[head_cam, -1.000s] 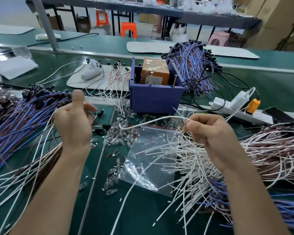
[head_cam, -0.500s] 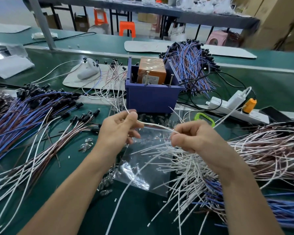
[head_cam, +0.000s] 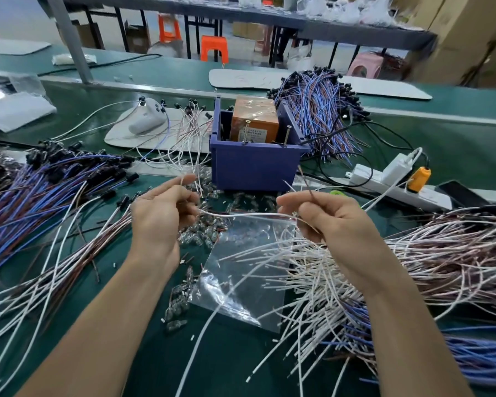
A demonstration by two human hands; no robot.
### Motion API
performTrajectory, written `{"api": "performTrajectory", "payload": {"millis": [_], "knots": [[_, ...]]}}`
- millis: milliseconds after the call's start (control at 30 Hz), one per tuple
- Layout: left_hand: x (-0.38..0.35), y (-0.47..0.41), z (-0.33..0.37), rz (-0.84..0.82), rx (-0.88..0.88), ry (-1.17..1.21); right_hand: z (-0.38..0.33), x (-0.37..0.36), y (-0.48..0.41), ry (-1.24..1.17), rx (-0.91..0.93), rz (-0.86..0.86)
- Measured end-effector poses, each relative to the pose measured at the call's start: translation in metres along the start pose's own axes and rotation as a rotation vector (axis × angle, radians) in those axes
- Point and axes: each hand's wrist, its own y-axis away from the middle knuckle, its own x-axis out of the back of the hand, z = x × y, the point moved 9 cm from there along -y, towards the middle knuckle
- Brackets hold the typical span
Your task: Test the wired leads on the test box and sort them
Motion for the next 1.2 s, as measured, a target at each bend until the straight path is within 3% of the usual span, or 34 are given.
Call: {"api": "performTrajectory", "payload": {"millis": [67,333,533,800,967,1200], "knots": [[-0.004,0.002,0.004,-0.048,-0.041,-0.045,0.000,0.005,0.000,0.015,0.015,0.056],[-0.030,0.013,0.005,-0.225,-0.231,-0.351,-0.006,-0.004,0.005,0.479,0.099,0.142],[-0.038,0.023,0.027,-0.162,-0.455,-0.488,-0.036,0.007,0.005,0.651,0.227,0.335],[-0.065,0.018,0.071,-0.067,-0.658,-0.545,-0.084,0.033,-0.033,0.685,0.282,0.415],[-0.073,-0.007,0.078,-0.023,-0.664,-0.495,-0.087,0.035,-0.059,0.517,0.280,0.358],[-0.073,-0.030,0.075,-0.006,-0.684,-0.476,-0.075,0.039,-0.076,0.485,0.200,0.269]]}}
